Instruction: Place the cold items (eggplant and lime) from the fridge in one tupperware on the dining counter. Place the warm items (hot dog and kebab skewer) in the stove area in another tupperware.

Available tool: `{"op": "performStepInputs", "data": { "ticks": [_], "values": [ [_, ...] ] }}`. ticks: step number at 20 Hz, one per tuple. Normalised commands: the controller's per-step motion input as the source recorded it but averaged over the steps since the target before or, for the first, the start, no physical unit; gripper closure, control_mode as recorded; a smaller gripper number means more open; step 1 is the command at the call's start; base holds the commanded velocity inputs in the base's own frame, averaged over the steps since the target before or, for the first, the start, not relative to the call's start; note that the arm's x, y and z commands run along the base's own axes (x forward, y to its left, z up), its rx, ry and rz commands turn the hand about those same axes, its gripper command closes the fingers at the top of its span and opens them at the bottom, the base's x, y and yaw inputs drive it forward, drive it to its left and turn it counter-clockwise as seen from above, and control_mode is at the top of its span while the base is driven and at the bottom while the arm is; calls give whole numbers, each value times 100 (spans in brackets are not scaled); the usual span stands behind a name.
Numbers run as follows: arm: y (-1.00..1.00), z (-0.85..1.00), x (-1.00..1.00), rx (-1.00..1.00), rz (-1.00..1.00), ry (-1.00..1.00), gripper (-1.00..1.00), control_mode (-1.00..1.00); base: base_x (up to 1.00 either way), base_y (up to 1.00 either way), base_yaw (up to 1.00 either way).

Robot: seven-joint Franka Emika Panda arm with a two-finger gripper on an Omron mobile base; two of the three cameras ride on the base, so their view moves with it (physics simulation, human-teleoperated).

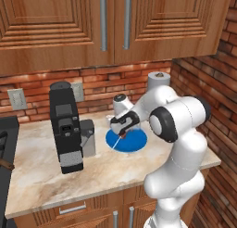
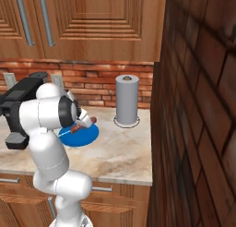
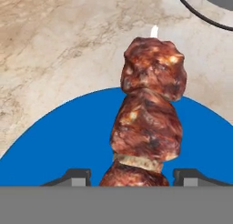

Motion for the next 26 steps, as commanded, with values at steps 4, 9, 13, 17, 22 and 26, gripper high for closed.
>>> {"op": "performStepInputs", "data": {
  "ticks": [4, 9, 13, 17, 22, 26],
  "values": [
    [-34, 4, -57, 5, 0, -29, 100, -100, 0, 0, 0],
    [-29, 37, -64, 9, 0, -25, 100, -100, 0, 0, 0],
    [-3, 85, -49, 13, 0, -7, 100, -100, 0, 0, 0],
    [0, 99, -39, 13, 0, 0, 100, -100, 0, 0, 0],
    [0, 96, -41, 10, 0, 0, 100, -100, 0, 0, 0],
    [0, 73, -49, 4, 0, 0, 100, -100, 0, 0, 0]
  ]
}}
